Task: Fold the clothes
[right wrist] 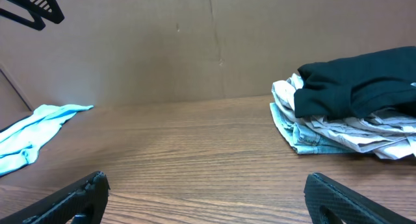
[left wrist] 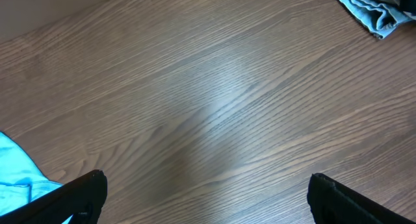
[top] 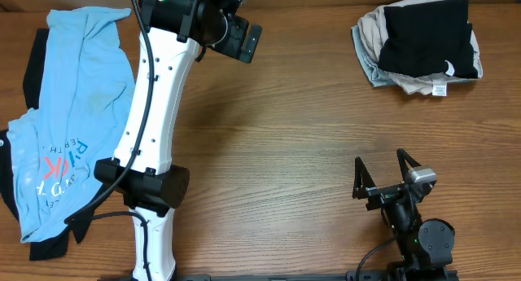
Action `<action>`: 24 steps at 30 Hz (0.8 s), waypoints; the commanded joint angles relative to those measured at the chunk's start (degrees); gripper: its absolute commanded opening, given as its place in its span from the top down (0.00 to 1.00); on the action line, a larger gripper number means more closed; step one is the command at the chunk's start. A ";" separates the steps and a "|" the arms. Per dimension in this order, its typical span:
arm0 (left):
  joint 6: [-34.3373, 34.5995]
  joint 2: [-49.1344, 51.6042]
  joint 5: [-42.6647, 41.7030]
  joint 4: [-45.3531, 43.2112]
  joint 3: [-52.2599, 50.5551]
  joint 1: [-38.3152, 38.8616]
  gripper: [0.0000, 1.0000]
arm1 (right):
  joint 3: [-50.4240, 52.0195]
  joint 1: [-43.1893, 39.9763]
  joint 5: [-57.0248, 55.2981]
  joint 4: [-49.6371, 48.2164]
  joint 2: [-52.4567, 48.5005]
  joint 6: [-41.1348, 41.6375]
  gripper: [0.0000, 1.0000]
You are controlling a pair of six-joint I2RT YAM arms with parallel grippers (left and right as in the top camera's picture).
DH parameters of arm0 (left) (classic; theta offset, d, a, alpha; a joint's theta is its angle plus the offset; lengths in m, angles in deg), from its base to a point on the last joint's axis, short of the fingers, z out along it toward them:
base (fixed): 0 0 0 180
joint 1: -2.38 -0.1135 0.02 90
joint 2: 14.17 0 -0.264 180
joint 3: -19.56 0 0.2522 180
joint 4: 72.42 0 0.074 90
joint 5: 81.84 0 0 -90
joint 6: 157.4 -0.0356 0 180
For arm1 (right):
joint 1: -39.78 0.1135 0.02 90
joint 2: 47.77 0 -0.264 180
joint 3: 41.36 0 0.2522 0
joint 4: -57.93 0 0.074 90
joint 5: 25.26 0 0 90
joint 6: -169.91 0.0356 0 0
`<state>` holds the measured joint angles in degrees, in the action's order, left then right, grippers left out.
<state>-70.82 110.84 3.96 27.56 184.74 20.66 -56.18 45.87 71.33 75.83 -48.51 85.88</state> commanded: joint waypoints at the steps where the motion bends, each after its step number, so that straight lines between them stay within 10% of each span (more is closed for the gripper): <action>1: -0.87 0.37 0.33 0.13 -0.28 0.07 0.00 | 0.61 0.39 -0.50 -0.04 0.57 -0.02 0.00; 24: -0.90 -4.02 0.35 0.09 -0.28 2.99 0.00 | 0.61 0.39 -0.50 -0.04 0.57 0.00 0.00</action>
<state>-70.82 110.71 4.11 27.56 184.74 21.47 -56.18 45.87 71.35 75.87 -48.51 85.86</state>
